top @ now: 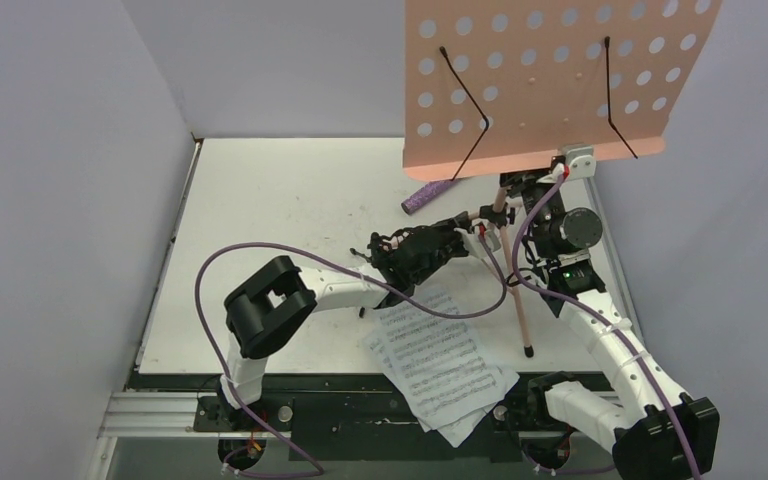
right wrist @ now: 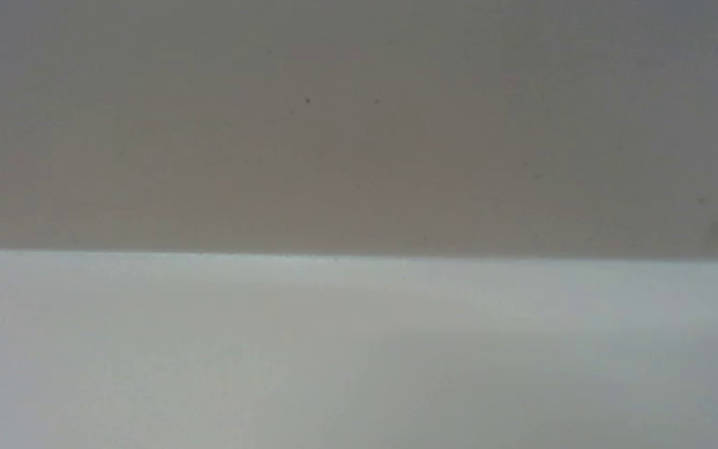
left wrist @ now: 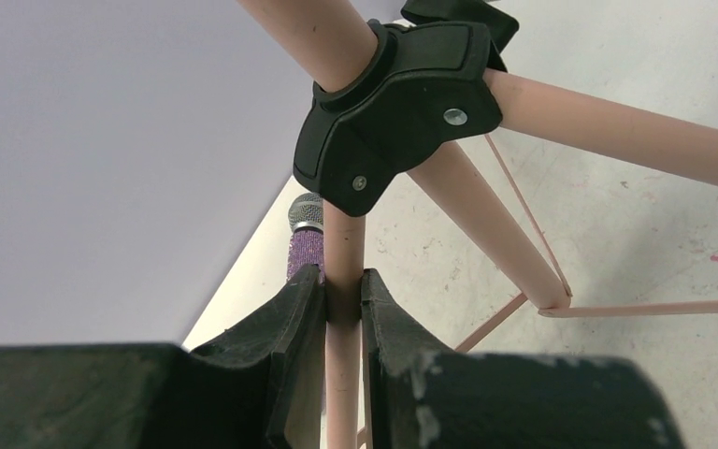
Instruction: Set up the instrument practice props
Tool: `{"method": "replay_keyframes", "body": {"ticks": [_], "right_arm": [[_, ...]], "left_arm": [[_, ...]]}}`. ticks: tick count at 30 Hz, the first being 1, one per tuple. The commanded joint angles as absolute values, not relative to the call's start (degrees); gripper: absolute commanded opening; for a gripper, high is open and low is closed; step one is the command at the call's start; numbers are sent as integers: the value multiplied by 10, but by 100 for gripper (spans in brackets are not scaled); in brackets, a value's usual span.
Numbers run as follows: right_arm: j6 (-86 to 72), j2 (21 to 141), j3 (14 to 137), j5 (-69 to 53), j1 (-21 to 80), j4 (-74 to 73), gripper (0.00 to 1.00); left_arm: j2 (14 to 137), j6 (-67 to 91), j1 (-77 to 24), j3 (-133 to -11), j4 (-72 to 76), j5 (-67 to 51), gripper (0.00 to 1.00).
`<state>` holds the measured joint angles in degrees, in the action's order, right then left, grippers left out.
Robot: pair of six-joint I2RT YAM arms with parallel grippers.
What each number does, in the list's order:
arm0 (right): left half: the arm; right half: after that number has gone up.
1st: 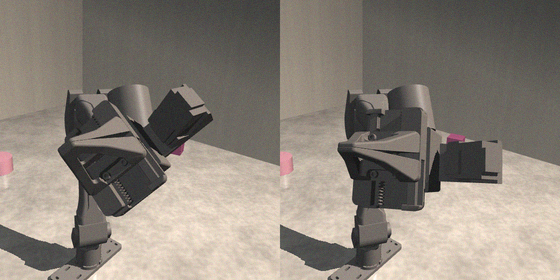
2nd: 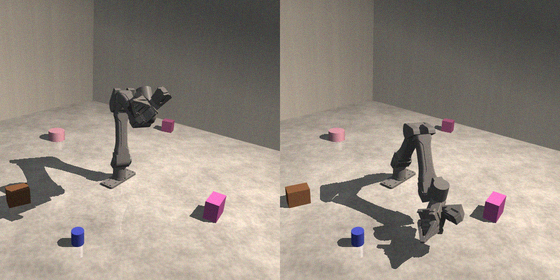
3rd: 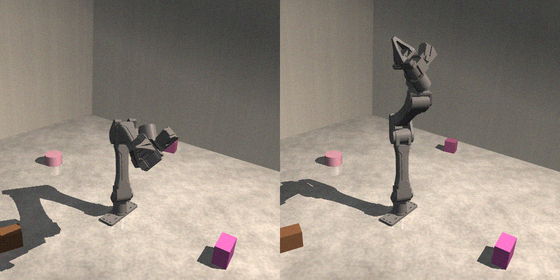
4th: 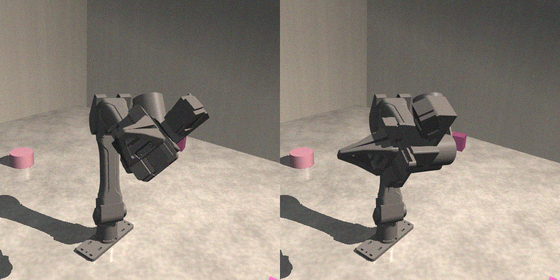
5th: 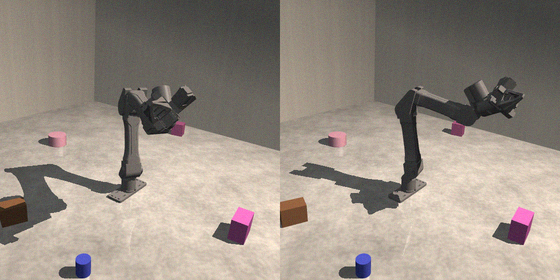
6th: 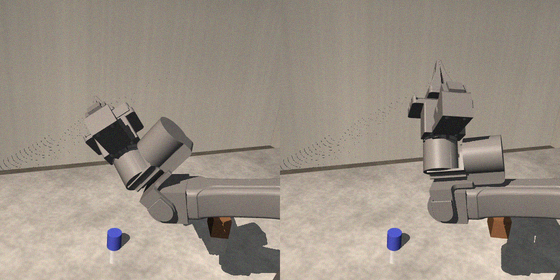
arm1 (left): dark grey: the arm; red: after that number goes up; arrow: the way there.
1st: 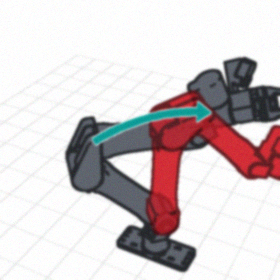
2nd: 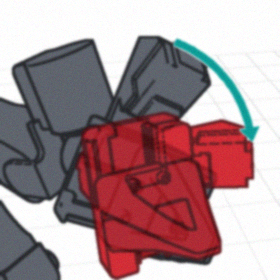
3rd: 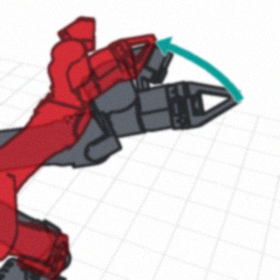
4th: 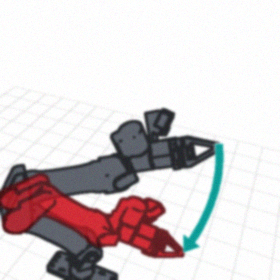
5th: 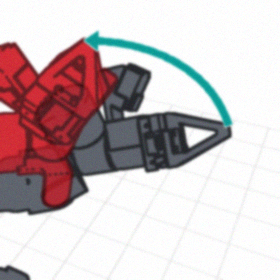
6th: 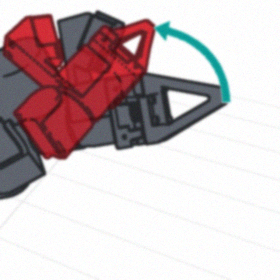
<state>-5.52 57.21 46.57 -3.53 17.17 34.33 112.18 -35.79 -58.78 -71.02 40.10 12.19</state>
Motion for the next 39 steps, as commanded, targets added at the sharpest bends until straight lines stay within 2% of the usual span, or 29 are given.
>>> {"method": "replay_keyframes", "body": {"ticks": [1,8,26,39], "right_arm": [[-97,545,473,-60,179,434,5],[-89,563,479,-50,179,422,5],[-96,642,537,-62,178,428,5],[-104,658,531,-53,178,407,5]], "left_arm": [[1147,-320,-582,-758,422,130,0],[1156,-281,-558,-789,416,114,0],[1199,-297,-487,-872,371,76,0],[1197,-334,-466,-856,366,35,0]]}}
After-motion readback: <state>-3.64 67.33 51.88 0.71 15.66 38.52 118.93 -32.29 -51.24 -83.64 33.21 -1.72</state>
